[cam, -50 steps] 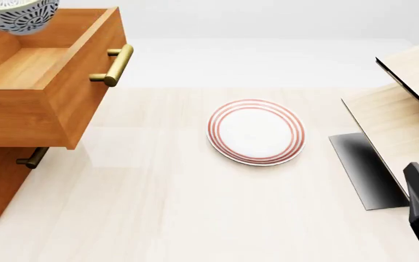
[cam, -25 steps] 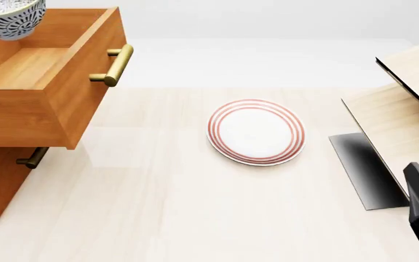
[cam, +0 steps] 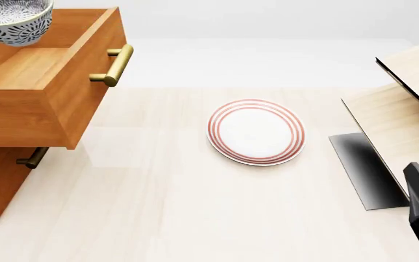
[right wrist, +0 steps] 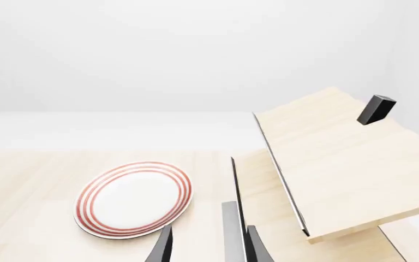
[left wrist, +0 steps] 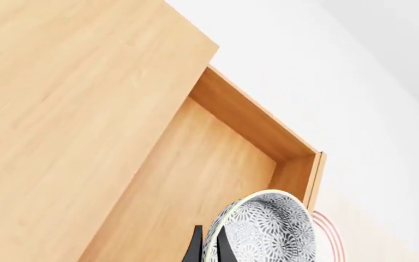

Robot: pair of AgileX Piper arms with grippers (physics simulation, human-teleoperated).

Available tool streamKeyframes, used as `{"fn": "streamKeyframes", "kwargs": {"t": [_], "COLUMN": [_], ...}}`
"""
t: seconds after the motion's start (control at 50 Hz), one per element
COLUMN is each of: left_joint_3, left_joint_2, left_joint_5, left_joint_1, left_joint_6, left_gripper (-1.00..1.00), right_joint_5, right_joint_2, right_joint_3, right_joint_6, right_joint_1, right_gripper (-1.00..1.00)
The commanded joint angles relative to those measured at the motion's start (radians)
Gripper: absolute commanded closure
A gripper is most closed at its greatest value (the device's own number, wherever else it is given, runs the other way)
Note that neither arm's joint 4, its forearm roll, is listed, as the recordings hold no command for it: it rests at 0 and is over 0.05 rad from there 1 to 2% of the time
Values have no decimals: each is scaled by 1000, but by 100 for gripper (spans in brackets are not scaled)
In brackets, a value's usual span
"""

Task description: Open the top drawer of the cabinet and put the bowl in it.

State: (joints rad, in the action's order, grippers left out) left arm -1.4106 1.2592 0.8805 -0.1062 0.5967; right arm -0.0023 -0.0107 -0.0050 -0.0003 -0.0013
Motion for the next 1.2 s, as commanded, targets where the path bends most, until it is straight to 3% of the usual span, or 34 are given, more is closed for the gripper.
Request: {"fn": "streamKeyframes", "kwargs": {"t": [0.02,0.4,0.72,1.0,1.02,1.2], "left_joint_3": [17,85,12,7,14,9], "left_joint_2": [45,111,199,234,239,249], "left_joint_5": [-50,-149,-150,-161,-168,-162], "left_joint_1": [2,6,-36,-27,-35,-26], "left_joint_6": [0,17,-27,-29,-23,-33], "left_gripper": [100,100,100,100,-100,-100], "right_joint_5": [0,0,0,0,0,0], "right_joint_2": [2,2,2,2,2,2], "right_joint_3": [1,1,1,1,1,1], "right_joint_6": [1,1,1,1,1,1], "right_joint_1": [0,0,0,0,0,0], "right_gripper": [-100,-100,-100,-100,-100,-100]}}
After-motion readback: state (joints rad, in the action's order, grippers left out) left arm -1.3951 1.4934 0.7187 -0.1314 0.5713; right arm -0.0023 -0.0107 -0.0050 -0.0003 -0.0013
